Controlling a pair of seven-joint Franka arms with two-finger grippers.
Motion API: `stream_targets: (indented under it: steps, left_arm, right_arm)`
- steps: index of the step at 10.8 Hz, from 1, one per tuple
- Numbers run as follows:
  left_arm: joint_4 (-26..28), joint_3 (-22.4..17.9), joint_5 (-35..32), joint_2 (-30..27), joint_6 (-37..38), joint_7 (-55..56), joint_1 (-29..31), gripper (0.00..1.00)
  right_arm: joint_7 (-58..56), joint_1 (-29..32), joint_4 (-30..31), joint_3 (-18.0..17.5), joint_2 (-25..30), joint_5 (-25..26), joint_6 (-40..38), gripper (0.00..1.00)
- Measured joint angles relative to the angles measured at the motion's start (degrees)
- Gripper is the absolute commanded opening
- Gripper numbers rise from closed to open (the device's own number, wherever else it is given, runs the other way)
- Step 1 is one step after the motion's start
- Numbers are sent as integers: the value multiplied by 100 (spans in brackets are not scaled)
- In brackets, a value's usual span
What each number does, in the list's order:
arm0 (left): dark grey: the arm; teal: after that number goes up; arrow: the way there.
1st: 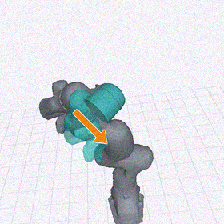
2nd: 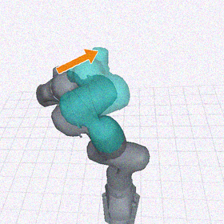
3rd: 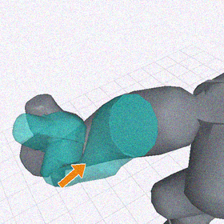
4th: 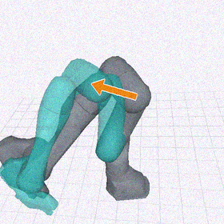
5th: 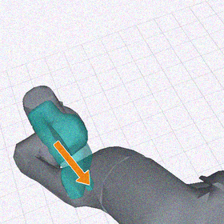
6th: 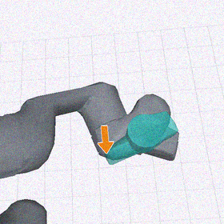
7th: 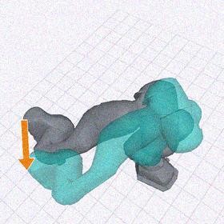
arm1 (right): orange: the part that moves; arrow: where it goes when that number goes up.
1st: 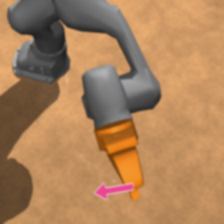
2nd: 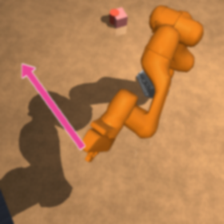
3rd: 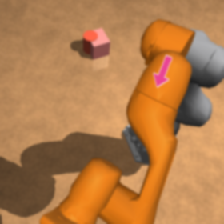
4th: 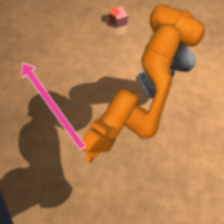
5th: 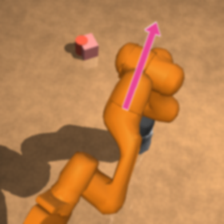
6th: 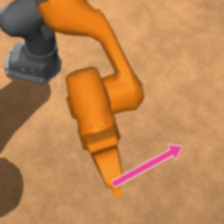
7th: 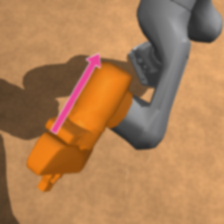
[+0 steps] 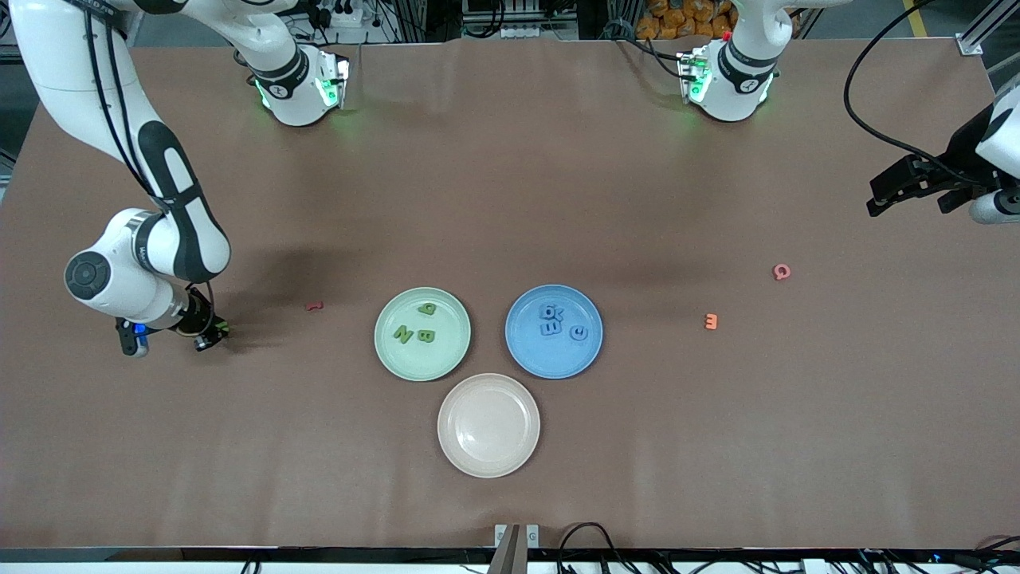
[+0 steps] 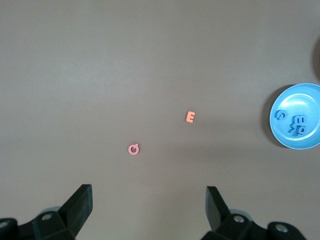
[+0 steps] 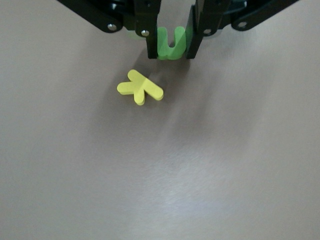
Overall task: Sort letters by color into matching plates
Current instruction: 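Carry the green n over the green plate with the right gripper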
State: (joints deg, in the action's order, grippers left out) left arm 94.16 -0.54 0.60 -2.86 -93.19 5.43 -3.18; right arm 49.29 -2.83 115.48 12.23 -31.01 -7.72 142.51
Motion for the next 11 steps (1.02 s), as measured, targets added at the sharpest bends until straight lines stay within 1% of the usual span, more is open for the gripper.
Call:
stream_targets:
  steps: [2,3,6,8,9,11]
  left_arm:
    - [-106,-3,0,1,0,0,5,100]
    - [-135,1,0,1,2,0,4,100]
    - [-138,9,7,26,3,-9,6,100]
    - [-139,7,30,35,2,-9,6,100]
    - [-139,7,37,37,2,-9,6,100]
    - [-140,-6,40,53,-2,-9,12,100]
  right_arm:
    - [-1139,10,-309,4,93,-2,-785,0]
    - [-1615,17,-410,9,147,-1,-999,0]
    - [-2819,9,-513,4,232,1,-1117,0]
    - [-3168,-13,-584,-79,232,3,-1116,0]
    - [-3215,-58,-650,-166,232,3,-1116,0]
    - [-3237,-251,-774,-219,232,5,-1116,0]
